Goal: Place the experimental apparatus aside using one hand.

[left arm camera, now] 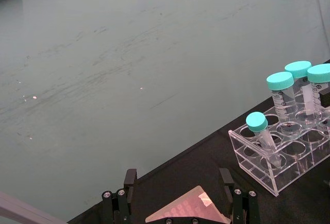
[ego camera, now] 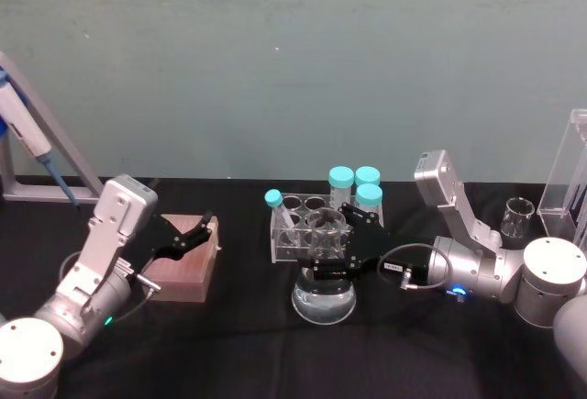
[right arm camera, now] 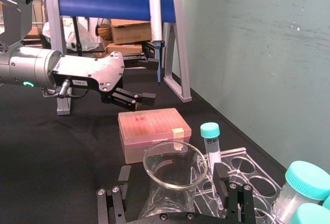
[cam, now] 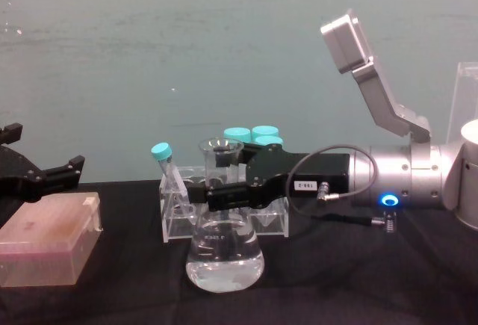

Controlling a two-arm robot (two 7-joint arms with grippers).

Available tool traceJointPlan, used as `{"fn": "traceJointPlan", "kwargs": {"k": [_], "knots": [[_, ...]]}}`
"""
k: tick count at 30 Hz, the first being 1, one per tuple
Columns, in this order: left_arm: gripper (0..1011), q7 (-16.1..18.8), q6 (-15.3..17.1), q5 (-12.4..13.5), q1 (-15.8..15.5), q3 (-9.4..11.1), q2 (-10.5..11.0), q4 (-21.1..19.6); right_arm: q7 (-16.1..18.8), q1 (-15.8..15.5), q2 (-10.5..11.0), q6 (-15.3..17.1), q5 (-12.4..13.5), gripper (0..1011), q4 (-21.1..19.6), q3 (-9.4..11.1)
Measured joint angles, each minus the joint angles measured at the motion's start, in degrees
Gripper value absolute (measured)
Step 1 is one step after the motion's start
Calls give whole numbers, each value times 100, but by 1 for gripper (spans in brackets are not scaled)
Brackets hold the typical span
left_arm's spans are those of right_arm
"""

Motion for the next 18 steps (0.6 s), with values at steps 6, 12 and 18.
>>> {"fn": "traceJointPlan", "kwargs": {"k": [6,12,18], "knots": [[1000,0,0,0,0,0,0,0,0,2,0,0,7,1003,6,0],[1000,0,0,0,0,0,0,0,1,6,0,0,11,928,10,0],[1000,0,0,0,0,0,0,0,1,9,0,0,14,762,14,0]]}}
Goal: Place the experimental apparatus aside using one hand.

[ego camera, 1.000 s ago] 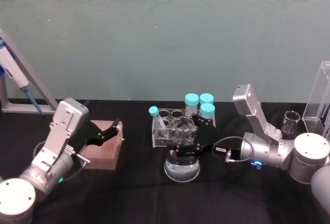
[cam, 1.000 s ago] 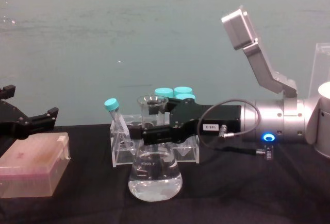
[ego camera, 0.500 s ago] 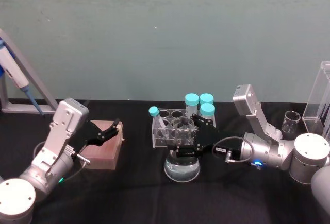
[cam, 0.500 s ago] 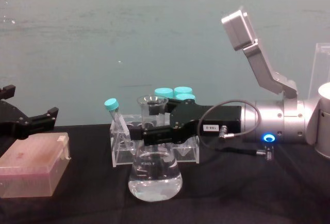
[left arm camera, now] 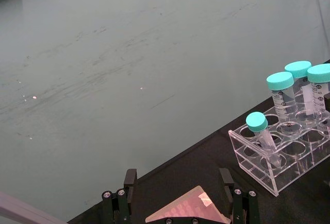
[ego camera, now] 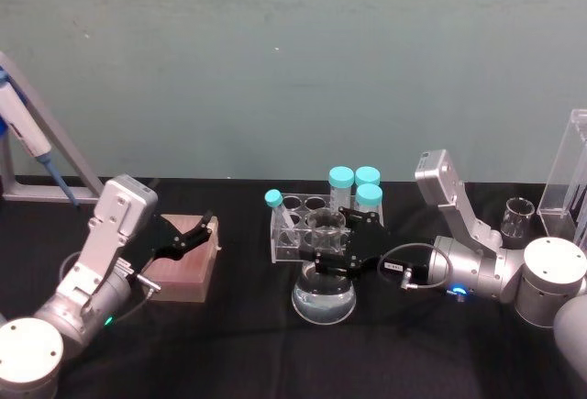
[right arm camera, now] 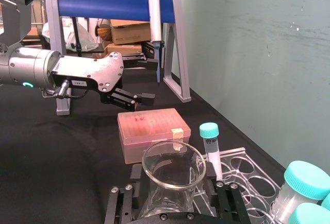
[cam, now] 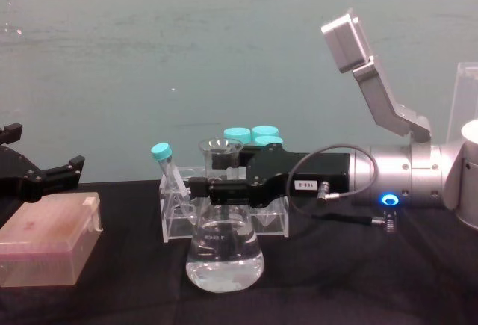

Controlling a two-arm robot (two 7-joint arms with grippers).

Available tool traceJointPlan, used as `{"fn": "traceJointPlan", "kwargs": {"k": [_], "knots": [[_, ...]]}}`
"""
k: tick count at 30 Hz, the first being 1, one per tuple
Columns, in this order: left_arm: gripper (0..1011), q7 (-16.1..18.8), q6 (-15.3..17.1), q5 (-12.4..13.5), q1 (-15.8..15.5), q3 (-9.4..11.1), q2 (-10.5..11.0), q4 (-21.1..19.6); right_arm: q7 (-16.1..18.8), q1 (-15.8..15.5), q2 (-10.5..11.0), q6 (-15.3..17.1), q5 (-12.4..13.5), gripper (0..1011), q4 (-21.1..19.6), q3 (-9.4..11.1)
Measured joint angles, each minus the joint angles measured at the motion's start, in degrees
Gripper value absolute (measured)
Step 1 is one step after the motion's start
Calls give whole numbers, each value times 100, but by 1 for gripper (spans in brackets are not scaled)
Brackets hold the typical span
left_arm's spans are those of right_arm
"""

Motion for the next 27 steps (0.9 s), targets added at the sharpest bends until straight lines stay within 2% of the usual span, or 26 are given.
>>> {"fn": "traceJointPlan", "kwargs": {"k": [2,5,9,27], "knots": [[1000,0,0,0,0,0,0,0,1,0,0,0,2,717,2,0],[1000,0,0,0,0,0,0,0,2,1,0,0,4,579,2,0],[1000,0,0,0,0,0,0,0,5,0,0,0,4,470,2,0],[1000,0,0,0,0,0,0,0,9,1,0,0,6,457,2,0]]}}
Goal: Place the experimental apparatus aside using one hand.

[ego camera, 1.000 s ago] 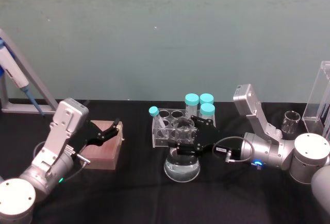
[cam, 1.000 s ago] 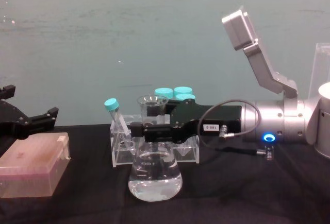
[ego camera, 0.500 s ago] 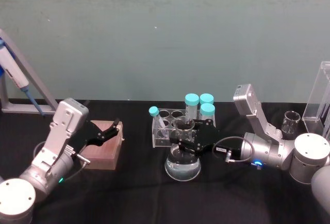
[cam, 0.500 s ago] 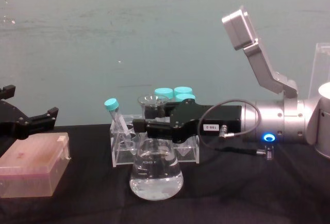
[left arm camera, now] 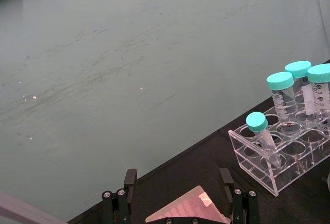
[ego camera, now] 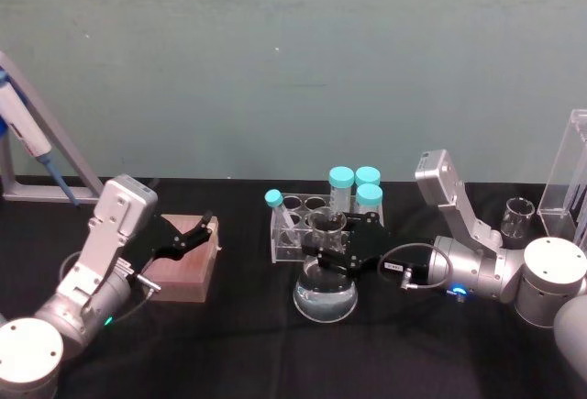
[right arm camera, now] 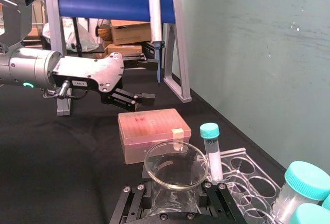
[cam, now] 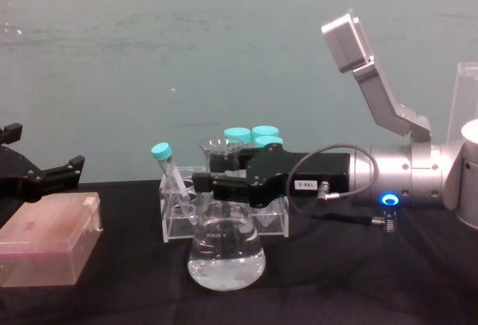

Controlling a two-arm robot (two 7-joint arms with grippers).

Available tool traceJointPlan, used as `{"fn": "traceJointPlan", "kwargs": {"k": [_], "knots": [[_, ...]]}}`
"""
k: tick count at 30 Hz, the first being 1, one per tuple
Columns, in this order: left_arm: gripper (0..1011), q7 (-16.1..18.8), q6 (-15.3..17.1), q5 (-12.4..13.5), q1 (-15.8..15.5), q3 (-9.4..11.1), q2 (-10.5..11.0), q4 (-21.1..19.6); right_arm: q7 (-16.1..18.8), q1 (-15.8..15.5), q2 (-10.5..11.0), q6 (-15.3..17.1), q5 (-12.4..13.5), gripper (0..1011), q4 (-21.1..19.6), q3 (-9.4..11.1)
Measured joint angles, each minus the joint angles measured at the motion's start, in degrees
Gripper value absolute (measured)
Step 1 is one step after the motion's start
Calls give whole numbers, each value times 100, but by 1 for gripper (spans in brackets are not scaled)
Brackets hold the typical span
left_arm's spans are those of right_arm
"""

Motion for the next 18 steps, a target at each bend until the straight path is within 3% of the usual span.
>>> {"fn": "traceJointPlan", "kwargs": {"k": [7,18], "knots": [[1000,0,0,-1,0,0,0,0,-2,-16,11,55,0,456,-41,5],[1000,0,1,0,0,0,0,0,-11,-215,172,227,77,456,-454,35]]}}
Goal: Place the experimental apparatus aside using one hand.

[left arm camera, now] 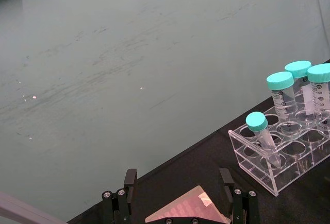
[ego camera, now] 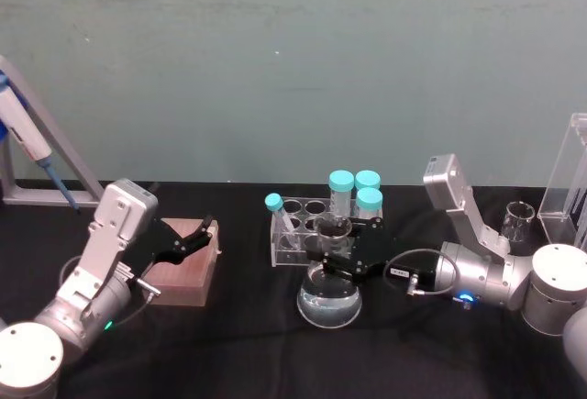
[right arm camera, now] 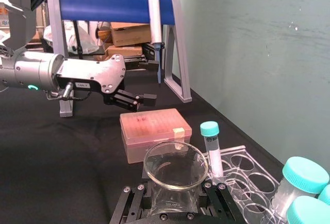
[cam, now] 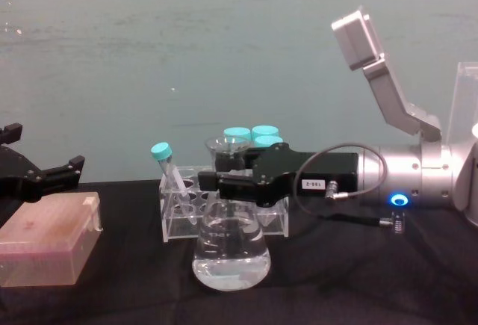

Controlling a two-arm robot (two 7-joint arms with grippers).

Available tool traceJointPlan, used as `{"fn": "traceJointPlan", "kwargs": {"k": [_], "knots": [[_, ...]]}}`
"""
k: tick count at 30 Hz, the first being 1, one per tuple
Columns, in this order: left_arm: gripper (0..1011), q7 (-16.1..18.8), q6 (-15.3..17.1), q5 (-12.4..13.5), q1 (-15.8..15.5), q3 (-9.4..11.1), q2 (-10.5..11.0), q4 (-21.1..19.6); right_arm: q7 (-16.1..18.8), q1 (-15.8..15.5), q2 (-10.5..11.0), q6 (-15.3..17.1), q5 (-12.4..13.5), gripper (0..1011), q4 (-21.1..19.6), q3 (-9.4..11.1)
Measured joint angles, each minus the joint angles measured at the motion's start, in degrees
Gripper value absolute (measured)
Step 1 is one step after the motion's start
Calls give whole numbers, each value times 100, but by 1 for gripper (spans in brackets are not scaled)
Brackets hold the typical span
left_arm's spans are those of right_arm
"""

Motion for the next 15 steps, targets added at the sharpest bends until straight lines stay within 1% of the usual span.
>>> {"fn": "traceJointPlan", "kwargs": {"k": [4,14,15], "knots": [[1000,0,0,0,0,0,0,0,-13,-83,73,44,63,456,-180,3],[1000,0,0,0,0,0,0,0,-84,-216,202,112,172,456,-470,-16],[1000,0,0,0,0,0,0,0,-108,-247,235,153,191,456,-553,-21]]}}
